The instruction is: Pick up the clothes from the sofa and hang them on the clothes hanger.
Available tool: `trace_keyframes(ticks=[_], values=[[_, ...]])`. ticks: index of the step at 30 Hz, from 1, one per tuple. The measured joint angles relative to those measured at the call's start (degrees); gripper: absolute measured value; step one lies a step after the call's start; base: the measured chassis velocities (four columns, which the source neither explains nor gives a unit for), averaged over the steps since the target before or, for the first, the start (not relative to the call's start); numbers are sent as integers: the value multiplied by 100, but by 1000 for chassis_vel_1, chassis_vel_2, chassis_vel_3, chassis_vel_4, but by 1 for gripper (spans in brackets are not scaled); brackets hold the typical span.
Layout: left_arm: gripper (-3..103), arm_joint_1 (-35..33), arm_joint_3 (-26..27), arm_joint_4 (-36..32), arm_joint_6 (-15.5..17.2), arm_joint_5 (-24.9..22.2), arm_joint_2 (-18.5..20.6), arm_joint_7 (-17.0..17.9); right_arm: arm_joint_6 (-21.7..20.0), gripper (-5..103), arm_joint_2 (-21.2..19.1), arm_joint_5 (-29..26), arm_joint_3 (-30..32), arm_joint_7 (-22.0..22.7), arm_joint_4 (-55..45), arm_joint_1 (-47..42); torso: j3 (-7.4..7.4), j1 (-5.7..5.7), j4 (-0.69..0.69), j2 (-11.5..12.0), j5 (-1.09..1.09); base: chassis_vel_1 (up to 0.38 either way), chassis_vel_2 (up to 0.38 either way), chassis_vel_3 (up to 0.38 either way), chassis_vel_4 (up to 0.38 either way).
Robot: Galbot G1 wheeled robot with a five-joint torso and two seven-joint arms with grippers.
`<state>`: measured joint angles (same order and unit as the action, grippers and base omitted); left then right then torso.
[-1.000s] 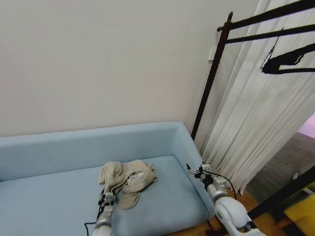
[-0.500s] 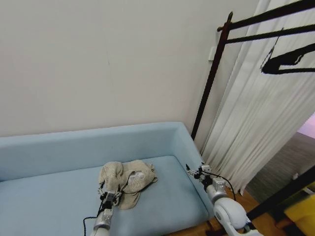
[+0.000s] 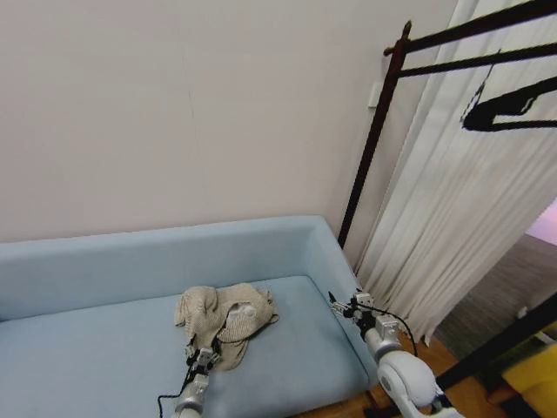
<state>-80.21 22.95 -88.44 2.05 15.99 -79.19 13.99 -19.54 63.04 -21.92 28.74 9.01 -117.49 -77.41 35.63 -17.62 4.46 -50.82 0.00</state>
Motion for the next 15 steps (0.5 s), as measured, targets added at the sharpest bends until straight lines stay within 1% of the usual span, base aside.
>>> trace_keyframes(ticks=[2,3,5,6,7,8,12,13,15], values=[[65,46,57,152,-20,9,-7,-1,-1,100,-6,0,7,2,0,-2,0,0,0,0,0,0,0,0,0],[65,46,57,152,-20,9,-7,-1,-1,100,-6,0,7,2,0,-2,0,0,0,0,0,0,0,0,0],[54,85,105,250,-70,23,-10,-2,-1,100,-6,0,7,3,3,-1,0,0,0,0,0,0,0,0,0],[54,100,125,270,-90,23,-9,-4,-1,100,-6,0,6,3,6,2,0,0,0,0,0,0,0,0,0],[49,111,138,274,-103,24,-4,-10,-1,100,-4,1,4,3,13,5,0,0,0,0,0,0,0,0,0],[49,111,138,274,-103,24,-4,-10,-1,100,-4,1,4,3,13,5,0,0,0,0,0,0,0,0,0],[27,132,146,241,-137,36,14,-39,-2,100,10,13,-4,2,37,11,0,0,0,0,0,0,0,0,0],[27,132,146,241,-137,36,14,-39,-2,100,10,13,-4,2,37,11,0,0,0,0,0,0,0,0,0],[16,133,132,202,-145,57,14,-79,-1,100,14,19,-4,2,45,11,0,0,0,0,0,0,0,0,0]])
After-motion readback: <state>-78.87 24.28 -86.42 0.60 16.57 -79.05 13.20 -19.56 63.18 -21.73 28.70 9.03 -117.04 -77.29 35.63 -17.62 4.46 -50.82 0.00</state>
